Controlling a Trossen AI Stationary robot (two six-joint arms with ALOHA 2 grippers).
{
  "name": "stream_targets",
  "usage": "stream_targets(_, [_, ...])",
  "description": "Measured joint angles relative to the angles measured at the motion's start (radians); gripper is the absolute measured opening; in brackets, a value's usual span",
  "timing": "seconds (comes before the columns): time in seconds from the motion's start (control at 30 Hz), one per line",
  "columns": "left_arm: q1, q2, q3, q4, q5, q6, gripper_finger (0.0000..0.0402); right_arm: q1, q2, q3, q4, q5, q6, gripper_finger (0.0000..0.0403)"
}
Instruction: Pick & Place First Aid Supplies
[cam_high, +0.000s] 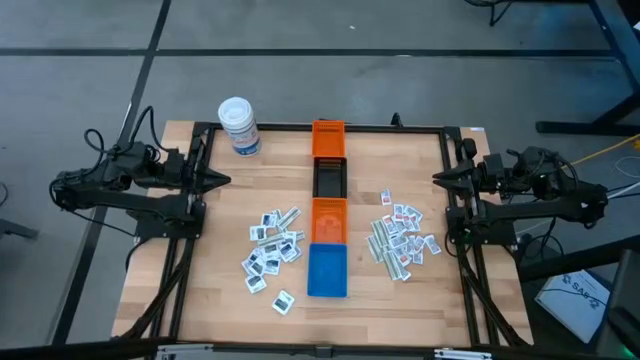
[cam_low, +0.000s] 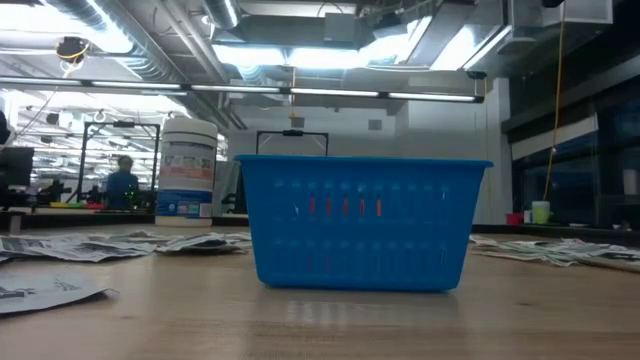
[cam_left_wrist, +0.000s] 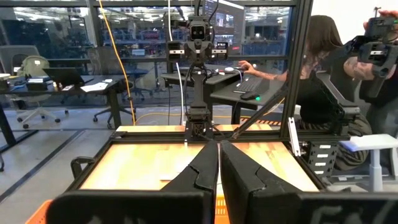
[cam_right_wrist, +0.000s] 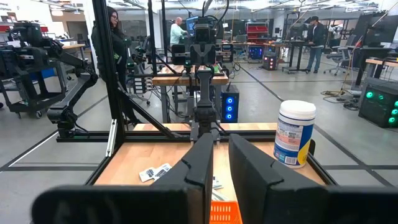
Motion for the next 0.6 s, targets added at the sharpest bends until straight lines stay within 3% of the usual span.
stream_targets(0.6, [0.0, 0.0, 0.0, 0.0, 0.0, 0.0, 0.0009, 0.0, 0.0, 0.0, 0.0, 0.0, 0.0, 0.0055])
